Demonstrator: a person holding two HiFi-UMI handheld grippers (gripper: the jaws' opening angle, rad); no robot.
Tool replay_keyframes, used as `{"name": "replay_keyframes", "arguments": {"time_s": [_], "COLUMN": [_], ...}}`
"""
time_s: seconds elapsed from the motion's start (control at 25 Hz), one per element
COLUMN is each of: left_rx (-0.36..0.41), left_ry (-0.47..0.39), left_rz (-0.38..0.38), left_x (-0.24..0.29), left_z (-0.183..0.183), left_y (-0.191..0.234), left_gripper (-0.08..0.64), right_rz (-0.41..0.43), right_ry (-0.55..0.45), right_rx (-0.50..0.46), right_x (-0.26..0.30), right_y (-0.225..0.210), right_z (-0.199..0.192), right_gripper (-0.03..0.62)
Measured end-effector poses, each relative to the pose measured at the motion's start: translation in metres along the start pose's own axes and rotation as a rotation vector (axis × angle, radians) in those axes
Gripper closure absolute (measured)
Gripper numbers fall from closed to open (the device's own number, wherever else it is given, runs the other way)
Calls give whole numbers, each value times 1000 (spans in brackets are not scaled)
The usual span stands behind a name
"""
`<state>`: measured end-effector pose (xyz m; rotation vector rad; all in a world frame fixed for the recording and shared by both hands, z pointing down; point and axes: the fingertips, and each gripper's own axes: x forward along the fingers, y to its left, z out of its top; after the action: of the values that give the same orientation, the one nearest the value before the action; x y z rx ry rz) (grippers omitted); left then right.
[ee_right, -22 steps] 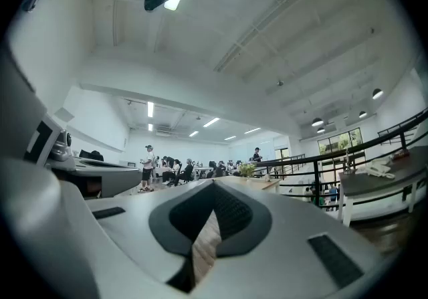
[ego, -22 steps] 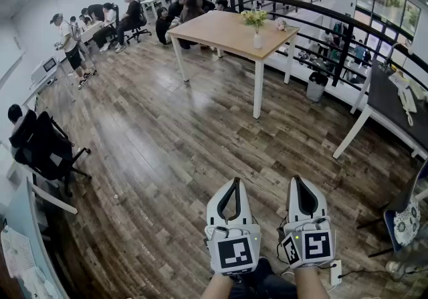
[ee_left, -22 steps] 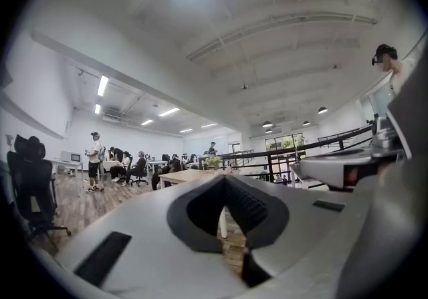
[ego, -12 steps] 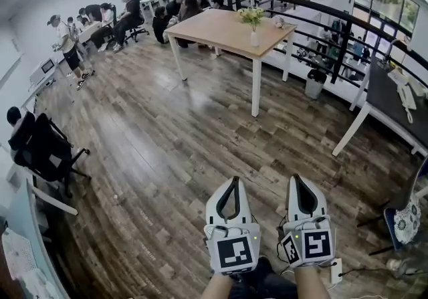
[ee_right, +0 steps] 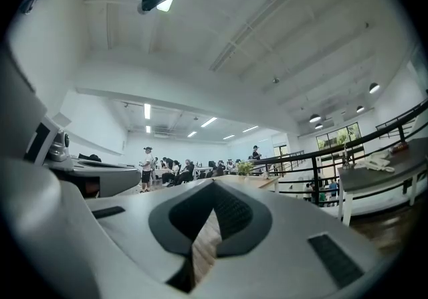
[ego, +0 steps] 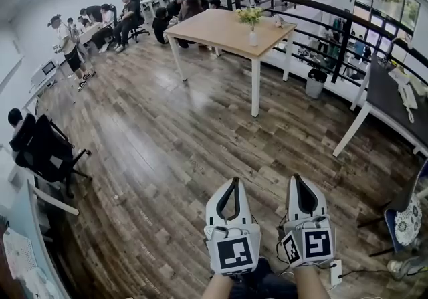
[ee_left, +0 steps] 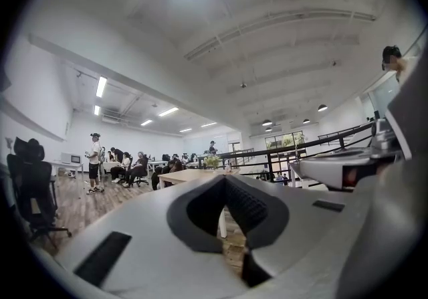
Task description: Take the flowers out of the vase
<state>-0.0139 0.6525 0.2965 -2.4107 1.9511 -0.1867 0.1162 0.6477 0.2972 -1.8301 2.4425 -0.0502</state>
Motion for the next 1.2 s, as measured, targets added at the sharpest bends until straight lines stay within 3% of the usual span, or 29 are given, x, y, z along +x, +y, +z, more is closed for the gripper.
{"name": "replay_keyframes", "arguments": {"time_s": [0.56, 1.2], "left_rx": [15, 19], "left_ry": [-6, 9], "left_rz": [50, 43], "left_x": [12, 42], "left_z": [2, -2], "left_y": [-30, -40], "left_gripper": [528, 528], "right_rz": [58, 57], "right_ry": [-1, 15], "right_rx": [29, 47], "right_x": [3, 27], "right_y": [-31, -51], "right_z": [-7, -15], "right_gripper": [600, 600]}}
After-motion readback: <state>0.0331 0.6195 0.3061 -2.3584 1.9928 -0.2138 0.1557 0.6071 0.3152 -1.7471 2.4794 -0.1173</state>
